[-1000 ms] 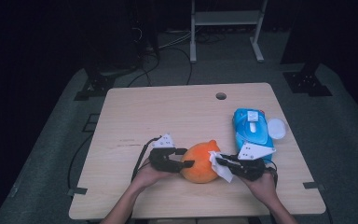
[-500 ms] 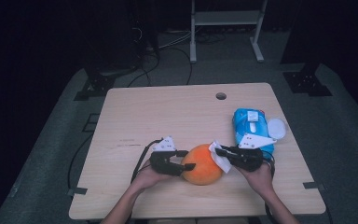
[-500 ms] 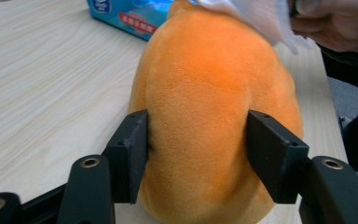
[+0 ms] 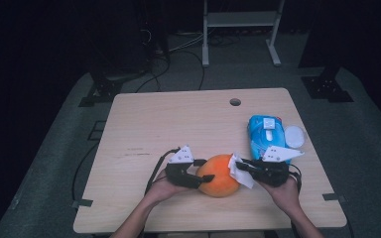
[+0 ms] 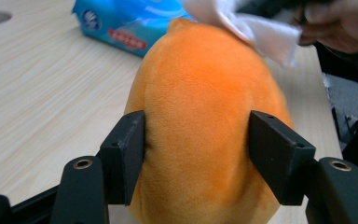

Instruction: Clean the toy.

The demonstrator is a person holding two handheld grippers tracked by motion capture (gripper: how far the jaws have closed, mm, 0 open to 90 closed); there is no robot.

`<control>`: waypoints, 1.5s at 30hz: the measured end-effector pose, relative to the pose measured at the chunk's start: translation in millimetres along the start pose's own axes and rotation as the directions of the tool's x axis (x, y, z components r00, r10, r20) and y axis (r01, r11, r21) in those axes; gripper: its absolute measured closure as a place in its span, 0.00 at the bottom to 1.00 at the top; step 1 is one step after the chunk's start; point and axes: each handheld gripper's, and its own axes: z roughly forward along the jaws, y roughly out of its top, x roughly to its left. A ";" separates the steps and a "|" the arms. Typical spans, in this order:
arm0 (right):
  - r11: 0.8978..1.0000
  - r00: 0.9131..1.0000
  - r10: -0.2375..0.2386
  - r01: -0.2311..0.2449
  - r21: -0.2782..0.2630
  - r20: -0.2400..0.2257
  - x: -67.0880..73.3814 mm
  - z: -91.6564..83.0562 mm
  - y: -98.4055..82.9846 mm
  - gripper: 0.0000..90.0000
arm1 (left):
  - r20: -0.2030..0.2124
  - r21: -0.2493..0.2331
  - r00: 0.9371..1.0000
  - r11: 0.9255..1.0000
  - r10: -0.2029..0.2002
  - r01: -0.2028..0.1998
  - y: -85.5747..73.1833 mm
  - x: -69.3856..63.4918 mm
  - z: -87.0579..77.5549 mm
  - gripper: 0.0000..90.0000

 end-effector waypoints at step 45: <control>0.999 0.999 -0.030 0.029 0.037 0.030 -5.0 -5.5 -13.0 0.91 | 0.003 0.034 0.997 0.997 0.075 -0.075 -6.3 -0.7 -10.8 0.42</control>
